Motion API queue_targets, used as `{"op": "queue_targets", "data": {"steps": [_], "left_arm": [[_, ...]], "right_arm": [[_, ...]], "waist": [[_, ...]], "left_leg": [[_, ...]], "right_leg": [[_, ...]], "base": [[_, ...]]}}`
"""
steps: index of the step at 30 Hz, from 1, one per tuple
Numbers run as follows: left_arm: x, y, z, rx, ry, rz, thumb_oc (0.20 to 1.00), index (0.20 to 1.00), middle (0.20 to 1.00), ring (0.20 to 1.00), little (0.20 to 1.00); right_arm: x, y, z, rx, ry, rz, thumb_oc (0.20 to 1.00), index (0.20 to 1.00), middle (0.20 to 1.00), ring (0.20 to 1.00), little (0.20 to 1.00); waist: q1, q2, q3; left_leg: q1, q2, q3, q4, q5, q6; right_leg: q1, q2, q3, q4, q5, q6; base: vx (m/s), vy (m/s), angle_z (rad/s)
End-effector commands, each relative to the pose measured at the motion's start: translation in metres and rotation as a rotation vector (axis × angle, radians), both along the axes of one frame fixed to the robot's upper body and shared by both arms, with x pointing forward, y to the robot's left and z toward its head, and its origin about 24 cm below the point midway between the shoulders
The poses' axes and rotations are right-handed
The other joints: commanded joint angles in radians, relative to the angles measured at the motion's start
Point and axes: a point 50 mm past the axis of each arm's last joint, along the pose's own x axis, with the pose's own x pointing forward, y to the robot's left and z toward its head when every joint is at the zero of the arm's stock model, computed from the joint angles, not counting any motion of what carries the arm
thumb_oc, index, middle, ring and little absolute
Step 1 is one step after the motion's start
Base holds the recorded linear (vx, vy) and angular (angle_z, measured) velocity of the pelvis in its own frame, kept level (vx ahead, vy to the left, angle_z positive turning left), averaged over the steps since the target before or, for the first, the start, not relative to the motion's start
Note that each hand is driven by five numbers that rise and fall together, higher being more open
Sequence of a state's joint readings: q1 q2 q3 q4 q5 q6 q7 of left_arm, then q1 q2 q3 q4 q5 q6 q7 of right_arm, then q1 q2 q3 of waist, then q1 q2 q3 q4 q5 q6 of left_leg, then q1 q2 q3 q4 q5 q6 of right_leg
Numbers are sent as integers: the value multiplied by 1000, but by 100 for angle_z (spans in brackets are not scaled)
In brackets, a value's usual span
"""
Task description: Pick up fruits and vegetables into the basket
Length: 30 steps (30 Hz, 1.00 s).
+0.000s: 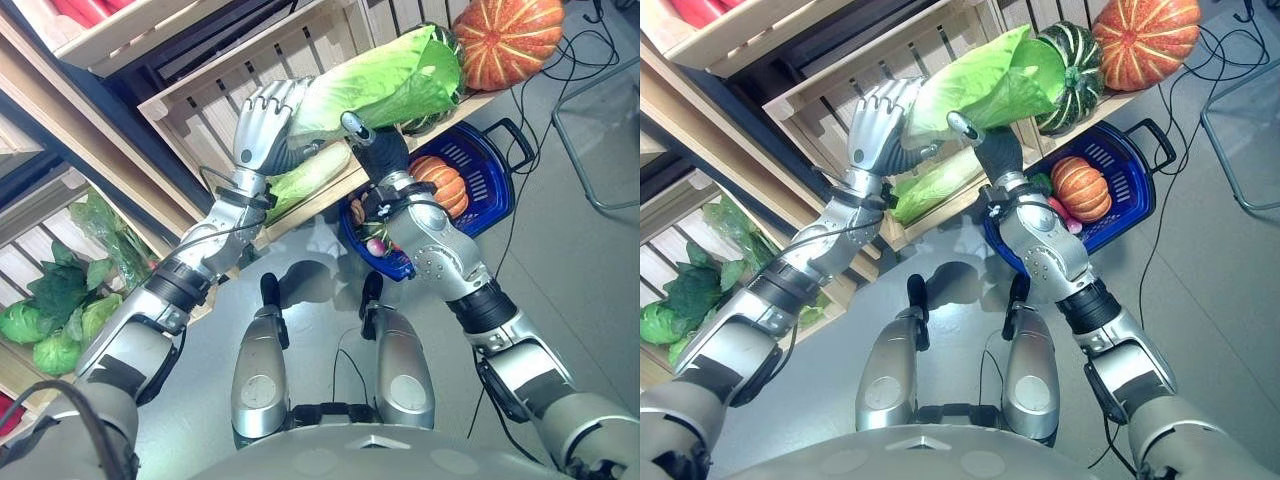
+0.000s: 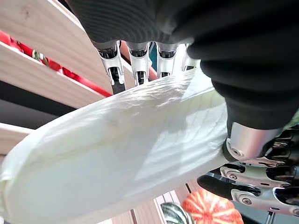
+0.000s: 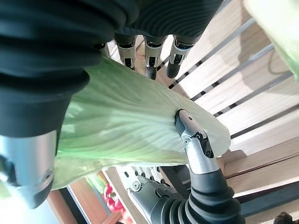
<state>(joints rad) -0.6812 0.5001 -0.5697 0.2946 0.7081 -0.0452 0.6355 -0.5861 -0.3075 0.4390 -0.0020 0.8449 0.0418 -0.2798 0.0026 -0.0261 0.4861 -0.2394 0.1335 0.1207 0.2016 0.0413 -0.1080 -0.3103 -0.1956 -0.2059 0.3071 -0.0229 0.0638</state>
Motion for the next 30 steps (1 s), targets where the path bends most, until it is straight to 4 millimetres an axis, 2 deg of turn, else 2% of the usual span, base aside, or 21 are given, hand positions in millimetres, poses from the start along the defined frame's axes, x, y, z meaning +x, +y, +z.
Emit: {"op": "queue_targets", "data": {"steps": [1, 6, 12, 13, 14, 15, 23, 28, 30], "left_arm": [[-35, -66, -8, 149, -45, -295, 200, 200, 200, 200, 200], [-37, -66, -17, 125, -18, -274, 200, 200, 200, 200, 200], [-34, -54, -24, 65, -35, -208, 200, 200, 200, 200, 200], [-33, -52, -24, 54, -36, -198, 369, 369, 369, 369, 369], [-32, -50, -25, 47, -34, -186, 583, 583, 583, 583, 583], [-31, -46, -26, 39, -26, -169, 1000, 1000, 1000, 1000, 1000], [-19, -15, -32, -192, 148, -60, 1000, 1000, 1000, 1000, 1000], [-17, 6, -46, -460, 257, -17, 1000, 1000, 1000, 1000, 1000], [-20, 23, -52, -588, 257, 7, 1000, 1000, 1000, 1000, 1000]], "right_arm": [[-30, 44, 63, 165, -275, 240, 200, 200, 200, 200, 200], [-33, 42, 69, 186, -315, 252, 200, 200, 200, 200, 200], [-34, 42, 70, 151, -326, 264, 200, 200, 200, 200, 200], [-34, 41, 70, 150, -326, 266, 200, 200, 200, 200, 200], [-33, 40, 70, 151, -326, 264, 200, 200, 200, 200, 200], [-33, 39, 71, 153, -323, 261, 200, 200, 200, 200, 200], [-27, 21, 78, 187, -363, 192, 200, 200, 200, 200, 200], [-26, 1, 83, 208, -430, 108, 200, 200, 200, 200, 200], [-27, -17, 85, 215, -473, 36, 200, 200, 200, 200, 200]], "waist": [[6, -31, -12], [6, -29, -9], [7, -19, -9], [8, -18, -9], [9, -17, -9], [10, -16, -9], [15, -2, -6], [12, -2, -2], [11, -1, 4]], "left_leg": [[14, -23, 36, 37, -58, 15], [12, -24, 35, 37, -58, 14], [10, -26, 31, 41, -59, 16], [8, -26, 30, 43, -59, 16], [6, -26, 29, 46, -59, 16], [4, -26, 28, 49, -60, 15], [-3, -27, 21, 60, -59, 13], [-8, -25, 20, 64, -59, 13], [-12, -25, 21, 66, -59, 14]], "right_leg": [[95, -40, -11, -87, 34, 64], [93, -40, -10, -88, 34, 64], [88, -44, -9, -80, 34, 64], [87, -45, -10, -79, 33, 64], [86, -46, -11, -78, 33, 63], [86, -47, -12, -76, 33, 62], [82, -50, -17, -64, 27, 60], [73, -47, -16, -53, 24, 57], [68, -44, -17, -48, 23, 54]], "base": [[0, 0, 0], [0, 0, 0], [0, 0, 0], [0, 0, 0], [0, 0, 0], [0, 0, 0], [0, 0, 0], [-3, -6, 0], [-24, -34, 1]]}}
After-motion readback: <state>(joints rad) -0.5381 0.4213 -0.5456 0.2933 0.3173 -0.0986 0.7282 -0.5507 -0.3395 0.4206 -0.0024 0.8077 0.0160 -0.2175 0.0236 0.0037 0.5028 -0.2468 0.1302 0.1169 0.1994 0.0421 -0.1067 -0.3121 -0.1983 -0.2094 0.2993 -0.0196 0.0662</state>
